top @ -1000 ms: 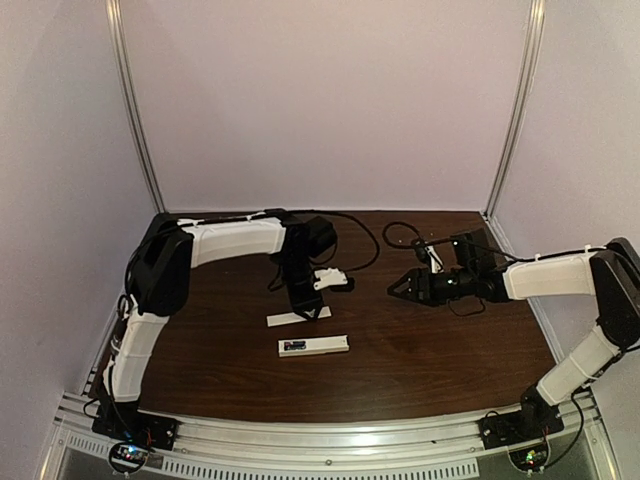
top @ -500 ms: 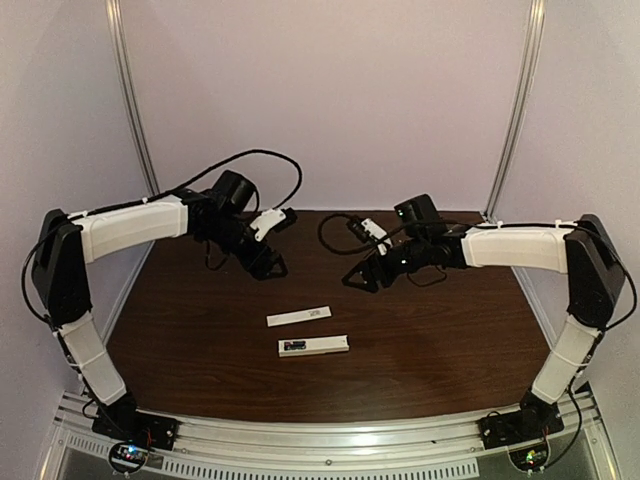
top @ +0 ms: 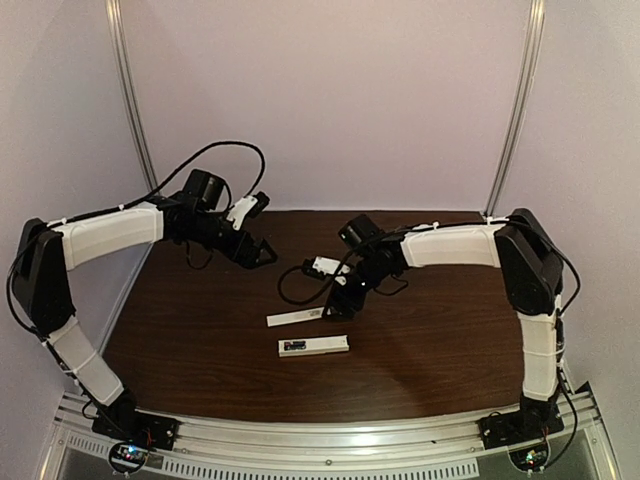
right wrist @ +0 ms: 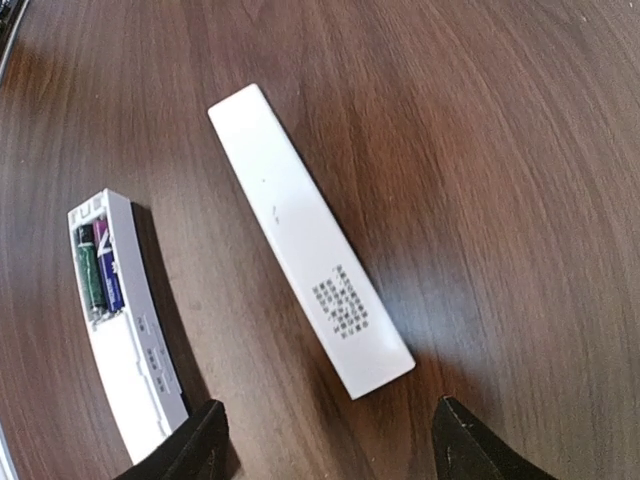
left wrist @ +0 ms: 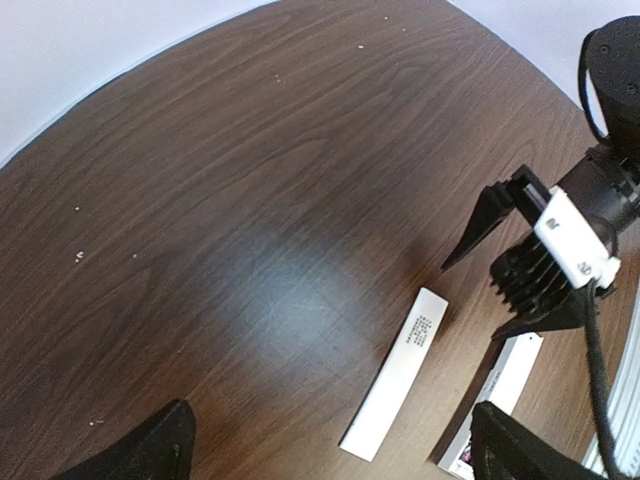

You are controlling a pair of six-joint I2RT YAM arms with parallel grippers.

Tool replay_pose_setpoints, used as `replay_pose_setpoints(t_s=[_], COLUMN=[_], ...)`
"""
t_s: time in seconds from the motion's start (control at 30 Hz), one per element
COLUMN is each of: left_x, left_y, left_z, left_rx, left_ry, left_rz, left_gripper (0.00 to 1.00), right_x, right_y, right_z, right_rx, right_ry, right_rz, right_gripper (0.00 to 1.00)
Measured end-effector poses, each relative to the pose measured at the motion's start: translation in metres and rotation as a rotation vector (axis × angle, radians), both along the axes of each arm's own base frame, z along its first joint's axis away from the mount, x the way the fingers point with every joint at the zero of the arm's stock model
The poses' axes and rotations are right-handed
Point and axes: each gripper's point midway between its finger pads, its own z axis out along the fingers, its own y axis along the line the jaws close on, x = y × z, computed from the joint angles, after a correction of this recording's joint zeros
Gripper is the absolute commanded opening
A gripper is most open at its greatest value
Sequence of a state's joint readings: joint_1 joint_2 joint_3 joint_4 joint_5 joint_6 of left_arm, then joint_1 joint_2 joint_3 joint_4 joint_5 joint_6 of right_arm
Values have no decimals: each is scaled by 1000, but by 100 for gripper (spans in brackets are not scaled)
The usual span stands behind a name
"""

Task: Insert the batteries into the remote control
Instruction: Pick up the battery cover at the center of the board.

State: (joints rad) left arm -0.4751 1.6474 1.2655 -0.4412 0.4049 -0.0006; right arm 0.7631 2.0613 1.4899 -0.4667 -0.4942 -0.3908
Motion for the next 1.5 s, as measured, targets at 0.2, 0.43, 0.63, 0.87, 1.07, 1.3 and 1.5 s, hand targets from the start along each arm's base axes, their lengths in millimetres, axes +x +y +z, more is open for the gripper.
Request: replay_pose_setpoints(t_s=[0.2, 0.43, 0.63, 0.87, 1.07, 1.3, 1.5], left_x=[-3, -10, -12, -12, -12, -13, -12], left_y=[-3, -2, -1, -1, -2, -1, -1], left_z=[9, 24, 34, 39, 39, 35, 37], left_rx=[-40, -77, -100, -109, -111, -116, -121], left_ry=[0, -16, -38, -50, -47, -44, -45], left_rz=[2, 5, 7, 9, 12, 18, 21], left_gripper=[98, 97, 97, 98, 97, 97, 97], right_x=[10, 12, 19, 9, -10, -15, -19], right_y=[20, 27, 28, 19, 1, -7, -15], right_z=[-11, -36, -38, -42, -43, -41, -39], right_rx=[-59, -154, -217, -273, -308, -314, -347], right_ry=[-44, -41, -69, -59, -43, -41, -27], right_rz=[68, 129, 147, 150, 131, 113, 108], right_gripper=[69, 63, 46, 32, 25, 21, 20])
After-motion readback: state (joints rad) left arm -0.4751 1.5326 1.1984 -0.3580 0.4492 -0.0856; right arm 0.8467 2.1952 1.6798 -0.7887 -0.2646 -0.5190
